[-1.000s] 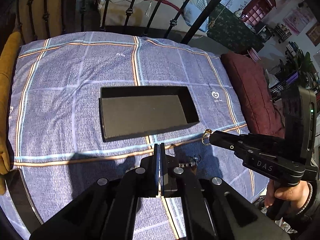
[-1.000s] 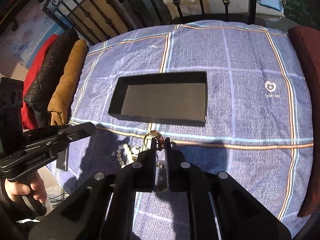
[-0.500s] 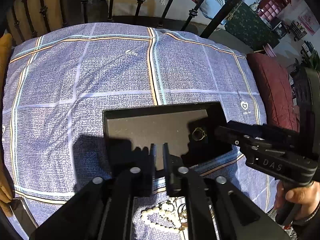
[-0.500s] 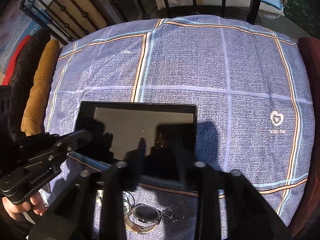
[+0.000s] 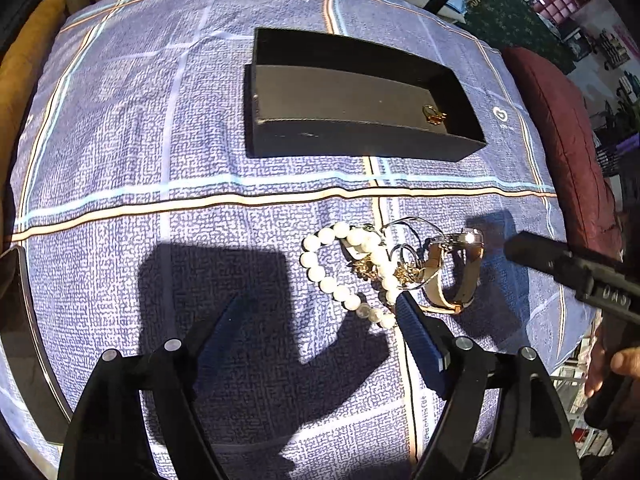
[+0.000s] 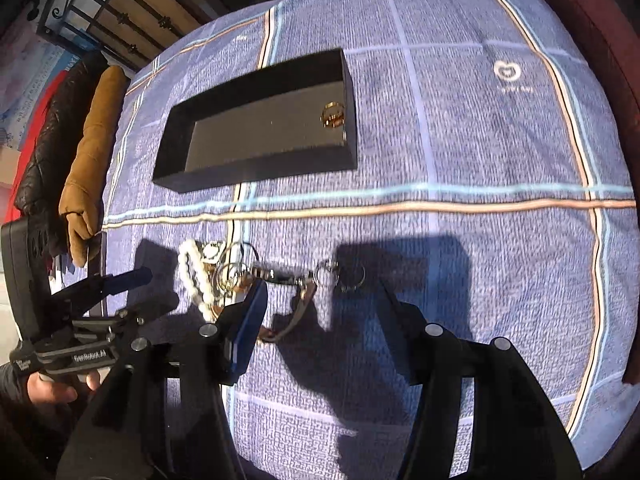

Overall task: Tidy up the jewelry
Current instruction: 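Close the left gripper on the pearl bracelet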

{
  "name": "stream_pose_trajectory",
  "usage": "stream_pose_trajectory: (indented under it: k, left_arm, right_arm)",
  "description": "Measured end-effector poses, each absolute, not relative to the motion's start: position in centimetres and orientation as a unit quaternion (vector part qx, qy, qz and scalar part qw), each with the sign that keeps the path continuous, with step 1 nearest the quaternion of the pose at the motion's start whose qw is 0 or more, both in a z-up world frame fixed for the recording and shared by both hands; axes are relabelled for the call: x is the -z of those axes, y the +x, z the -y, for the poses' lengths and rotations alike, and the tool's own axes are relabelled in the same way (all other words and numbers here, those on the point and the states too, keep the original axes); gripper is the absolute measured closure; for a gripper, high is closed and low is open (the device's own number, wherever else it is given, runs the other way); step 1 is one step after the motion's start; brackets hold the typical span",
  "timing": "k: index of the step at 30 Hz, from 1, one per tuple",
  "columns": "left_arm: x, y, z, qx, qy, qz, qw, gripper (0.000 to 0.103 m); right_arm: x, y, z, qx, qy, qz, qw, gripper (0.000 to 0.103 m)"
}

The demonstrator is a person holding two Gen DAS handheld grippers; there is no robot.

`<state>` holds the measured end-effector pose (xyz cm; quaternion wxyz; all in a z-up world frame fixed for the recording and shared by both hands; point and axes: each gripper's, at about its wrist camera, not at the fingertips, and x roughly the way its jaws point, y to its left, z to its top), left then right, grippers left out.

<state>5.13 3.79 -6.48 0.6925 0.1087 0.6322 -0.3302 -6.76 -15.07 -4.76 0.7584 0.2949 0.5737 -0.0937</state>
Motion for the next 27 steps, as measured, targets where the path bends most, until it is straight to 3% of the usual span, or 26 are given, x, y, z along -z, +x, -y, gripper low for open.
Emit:
stream_pose_trajectory:
  k: [4, 13, 18, 20, 21, 23, 27]
  left_arm:
    - [7.3, 6.2, -4.1, 0.312, 0.087, -0.638, 0.699, 0.027]
    - [8.1, 6.0, -1.7, 0.286, 0.151, -0.62, 0.715, 0.029]
    - [8.0, 6.1, -2.0, 0.27, 0.18, -0.606, 0.726, 0.059]
    - [7.7, 6.5, -2.5, 0.274, 0.17, -0.607, 0.727, 0.084]
    - [7.6, 6.6, -2.6, 0.277, 0.165, -0.609, 0.724, 0.09]
    - [7.2, 6.8, -2.8, 0.286, 0.16, -0.608, 0.724, 0.094]
    - [5.6, 6.3, -3.2, 0.311, 0.13, -0.603, 0.724, 0.094]
  right_arm:
    - [5.2, -7.7, 14.7, 0.095, 0.296, -0.578, 0.755, 0.047]
    - [5.8, -7.1, 14.1, 0.094, 0.309, -0.588, 0.742, 0.047]
    - [6.0, -7.0, 13.5, 0.094, 0.304, -0.593, 0.74, 0.047]
    - [6.1, -6.9, 13.4, 0.094, 0.309, -0.593, 0.737, 0.047]
    - [6.1, -6.9, 13.3, 0.097, 0.309, -0.594, 0.736, 0.047]
    - [6.2, -6.7, 13.2, 0.097, 0.313, -0.594, 0.735, 0.047]
    - [6.9, -5.9, 12.7, 0.085, 0.319, -0.602, 0.727, 0.08]
